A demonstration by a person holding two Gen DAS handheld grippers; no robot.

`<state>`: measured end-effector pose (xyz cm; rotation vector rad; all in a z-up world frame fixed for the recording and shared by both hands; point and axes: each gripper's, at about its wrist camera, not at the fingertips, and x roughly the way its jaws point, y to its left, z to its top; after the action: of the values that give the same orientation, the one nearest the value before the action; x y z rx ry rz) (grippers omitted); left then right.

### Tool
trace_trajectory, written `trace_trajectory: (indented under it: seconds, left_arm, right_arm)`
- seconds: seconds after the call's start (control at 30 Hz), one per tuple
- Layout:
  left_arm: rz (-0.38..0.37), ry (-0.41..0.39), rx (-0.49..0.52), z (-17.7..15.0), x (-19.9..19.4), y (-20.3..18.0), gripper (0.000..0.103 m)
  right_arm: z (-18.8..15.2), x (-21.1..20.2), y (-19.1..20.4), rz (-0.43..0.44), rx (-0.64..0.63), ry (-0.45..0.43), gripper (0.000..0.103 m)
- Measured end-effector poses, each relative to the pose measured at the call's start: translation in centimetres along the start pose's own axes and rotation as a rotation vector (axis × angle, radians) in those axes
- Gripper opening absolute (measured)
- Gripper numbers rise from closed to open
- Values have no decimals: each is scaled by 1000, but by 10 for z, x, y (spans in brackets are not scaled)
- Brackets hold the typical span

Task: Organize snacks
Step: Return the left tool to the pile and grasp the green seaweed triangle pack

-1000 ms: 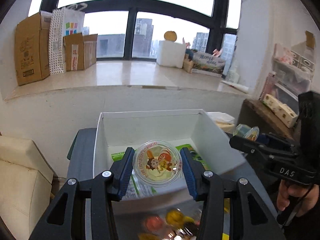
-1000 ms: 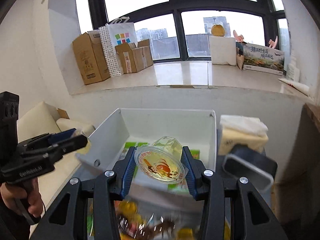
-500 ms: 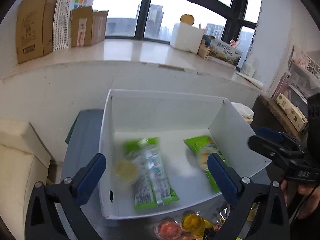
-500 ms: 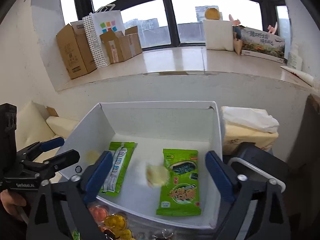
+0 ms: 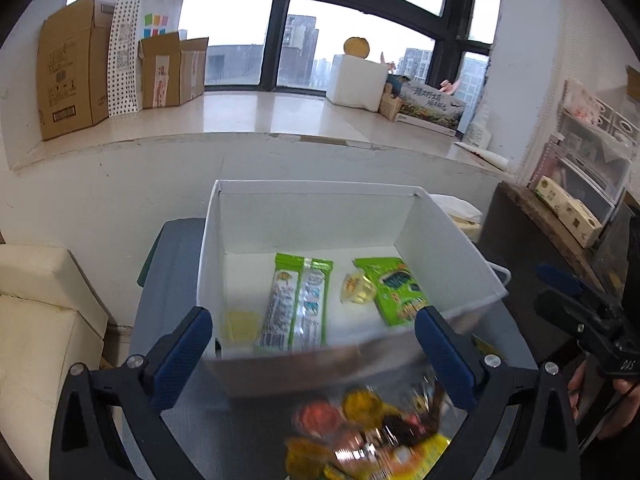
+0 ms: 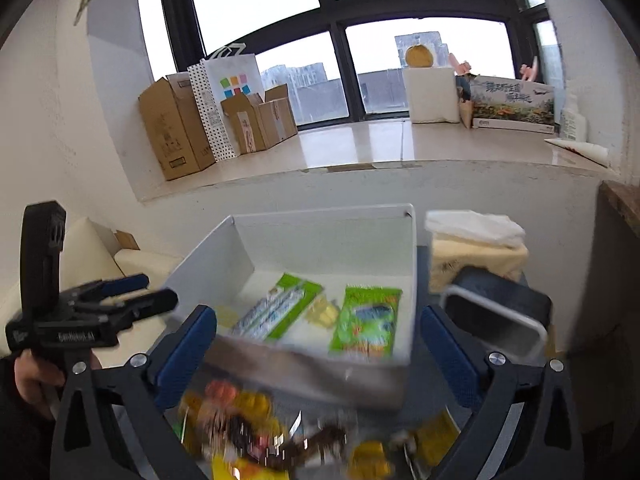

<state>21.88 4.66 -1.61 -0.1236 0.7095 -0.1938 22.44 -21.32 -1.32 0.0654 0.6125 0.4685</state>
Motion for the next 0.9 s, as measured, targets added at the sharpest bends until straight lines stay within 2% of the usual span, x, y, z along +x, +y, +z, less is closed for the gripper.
trace_trajectory:
  seconds: [0.1,0.2,0.4,0.5,0.63,0.77,0.83,0.87,0.9]
  left_arm:
    - [4,-16,11,-23,-25,-11,103]
    - [1,-39,10,-54,-47,-20,103]
    - [-41,13,-43,-119,-61,-27,103]
    - [-72,50,-60,-140,-63,-26,103]
    - [-58,62,-72,-154,-68,-22,103]
    - [-37,63,-75,-155,-69,-17,103]
    - [-32,65,-79,-156,-69,-15,103]
    - [-34,68,-82,-157,-67,-13,103]
    - [-34,70,-83,-157,-66,-12,103]
  right_arm:
    - [-28,-29,-5,-3,13,-21,103]
    - [-64,-47,-11,-53,14,1,103]
    - [-121,-39,-27,-108,56,113,103]
    - [-131,-27,-36,-101,96,147,103]
    - [-134,-10,-45,-98,144,172,103]
    - [-135,9,-45,-109,136,210,103]
    - [-137,20,-43,-120,123,233,94]
    - [-138,26,-43,-132,120,254,82]
    - [-137,27,-42,-164,108,257,66]
